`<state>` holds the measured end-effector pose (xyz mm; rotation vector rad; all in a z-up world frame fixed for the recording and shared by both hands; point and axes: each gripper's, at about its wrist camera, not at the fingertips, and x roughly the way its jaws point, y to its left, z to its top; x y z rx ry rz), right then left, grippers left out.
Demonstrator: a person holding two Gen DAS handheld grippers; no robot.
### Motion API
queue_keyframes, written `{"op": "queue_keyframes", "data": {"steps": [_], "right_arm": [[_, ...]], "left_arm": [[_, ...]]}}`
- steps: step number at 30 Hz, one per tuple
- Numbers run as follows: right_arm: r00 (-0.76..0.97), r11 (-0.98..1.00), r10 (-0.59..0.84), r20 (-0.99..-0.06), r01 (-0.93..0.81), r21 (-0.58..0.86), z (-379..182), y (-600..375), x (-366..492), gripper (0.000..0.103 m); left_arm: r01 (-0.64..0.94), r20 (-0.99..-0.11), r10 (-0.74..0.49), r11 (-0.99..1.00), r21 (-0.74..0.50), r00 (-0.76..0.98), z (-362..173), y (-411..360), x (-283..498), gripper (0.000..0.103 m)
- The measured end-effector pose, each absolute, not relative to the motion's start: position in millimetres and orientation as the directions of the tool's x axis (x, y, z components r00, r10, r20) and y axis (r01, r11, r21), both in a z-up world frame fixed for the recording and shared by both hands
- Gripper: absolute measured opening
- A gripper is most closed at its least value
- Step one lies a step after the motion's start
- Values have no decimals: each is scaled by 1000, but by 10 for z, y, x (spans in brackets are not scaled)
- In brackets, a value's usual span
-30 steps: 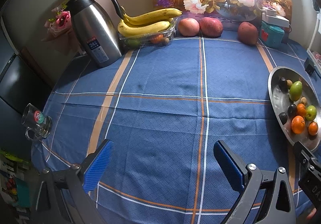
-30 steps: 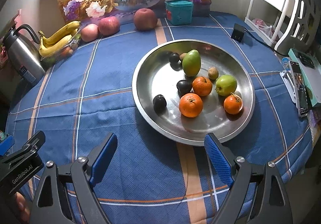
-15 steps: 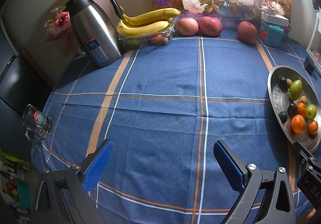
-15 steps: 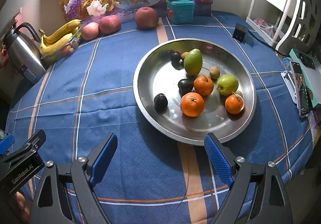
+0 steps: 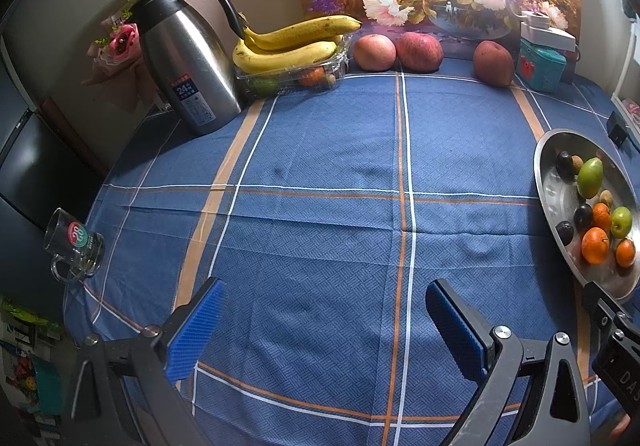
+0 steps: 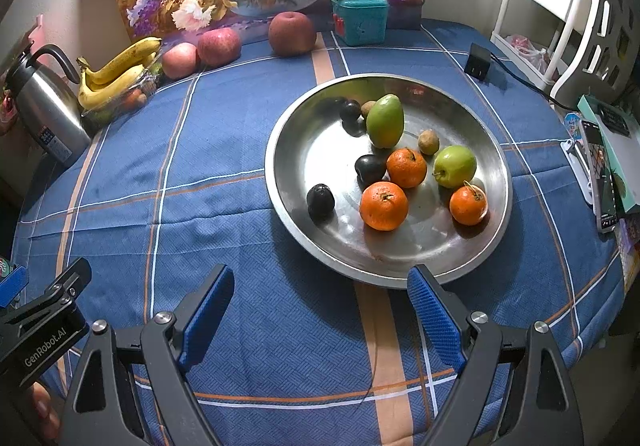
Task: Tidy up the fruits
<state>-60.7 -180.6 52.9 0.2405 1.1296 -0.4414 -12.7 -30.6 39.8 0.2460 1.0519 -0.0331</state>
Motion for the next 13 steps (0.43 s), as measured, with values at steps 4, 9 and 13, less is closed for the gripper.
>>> {"op": "queue_keyframes", "data": {"steps": [4,9,13], "right_arm": [[353,889,-217,-910,456,-35,516,-1801,-613,89],[352,889,-216,-911,456,-35,522,-1808,-609,89],[352,889,-216,-911,457,-34,522,-1807,-610,89]], "left_arm": [[145,-863,89,972,184,498,399,-307,-126,101],[155,-865,71,973,169,497,400,-303,-132,101],[155,-864,75,972,174,499,399,-297,-125,101]]}}
